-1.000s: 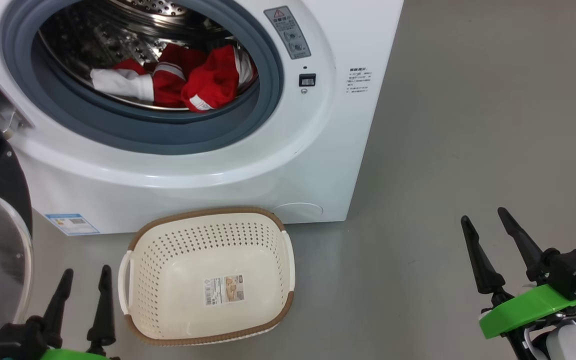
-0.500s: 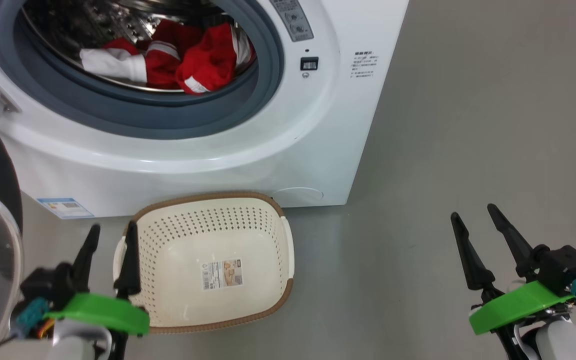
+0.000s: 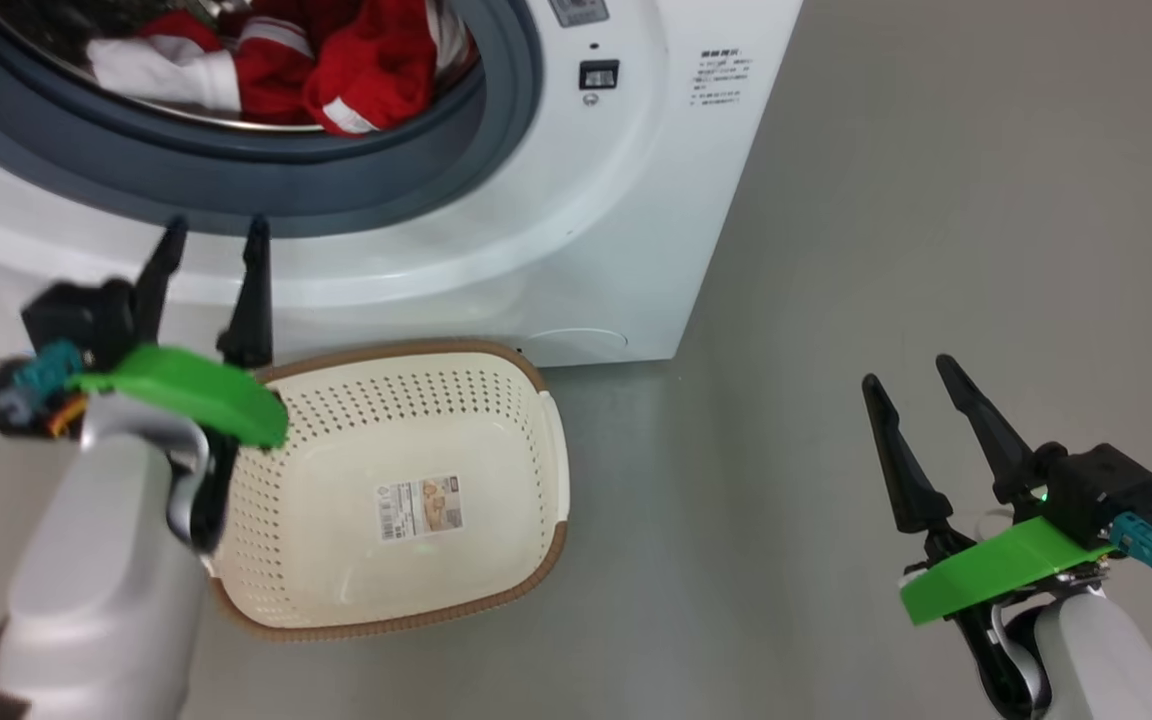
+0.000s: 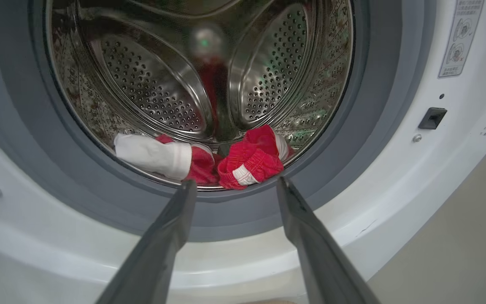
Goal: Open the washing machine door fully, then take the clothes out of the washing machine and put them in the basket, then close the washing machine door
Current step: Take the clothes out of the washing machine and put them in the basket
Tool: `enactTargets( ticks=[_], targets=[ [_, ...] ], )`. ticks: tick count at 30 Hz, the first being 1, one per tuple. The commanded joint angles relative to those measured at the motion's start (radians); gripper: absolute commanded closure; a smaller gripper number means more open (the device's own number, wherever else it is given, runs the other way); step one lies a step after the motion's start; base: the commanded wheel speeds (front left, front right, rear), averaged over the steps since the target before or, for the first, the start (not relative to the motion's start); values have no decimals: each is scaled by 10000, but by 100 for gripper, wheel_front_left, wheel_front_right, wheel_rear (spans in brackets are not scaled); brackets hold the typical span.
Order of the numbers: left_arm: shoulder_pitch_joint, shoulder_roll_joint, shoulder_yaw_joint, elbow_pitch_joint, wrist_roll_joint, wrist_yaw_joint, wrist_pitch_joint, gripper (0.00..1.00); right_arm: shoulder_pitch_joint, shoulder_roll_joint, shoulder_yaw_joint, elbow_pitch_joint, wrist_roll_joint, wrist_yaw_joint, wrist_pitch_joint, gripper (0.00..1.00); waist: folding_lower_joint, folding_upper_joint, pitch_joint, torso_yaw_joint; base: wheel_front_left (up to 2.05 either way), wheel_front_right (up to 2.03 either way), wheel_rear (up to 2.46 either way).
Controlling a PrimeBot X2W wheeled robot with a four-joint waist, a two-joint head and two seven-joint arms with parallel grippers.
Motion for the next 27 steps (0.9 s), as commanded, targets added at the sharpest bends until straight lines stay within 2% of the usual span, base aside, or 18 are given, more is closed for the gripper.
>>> enactTargets(
  ticks=[1, 8, 27],
  targets=[
    [-809, 507, 21, 225, -140, -31, 81, 0, -181, 36, 255, -260, -173, 16, -118, 0, 0, 0, 283, -217, 0, 0, 0],
    [-2630, 852, -1009, 1431, -886, -31, 642, 0, -463, 220, 341, -296, -193, 16, -118, 0, 0, 0, 887, -549, 0, 0, 0],
    [-5521, 1841, -3719, 3058, -3048, -31, 1791, 0, -1358, 675, 768, -382, -307, 16, -118, 0, 0, 0, 2498, -1315, 0, 0, 0]
  ],
)
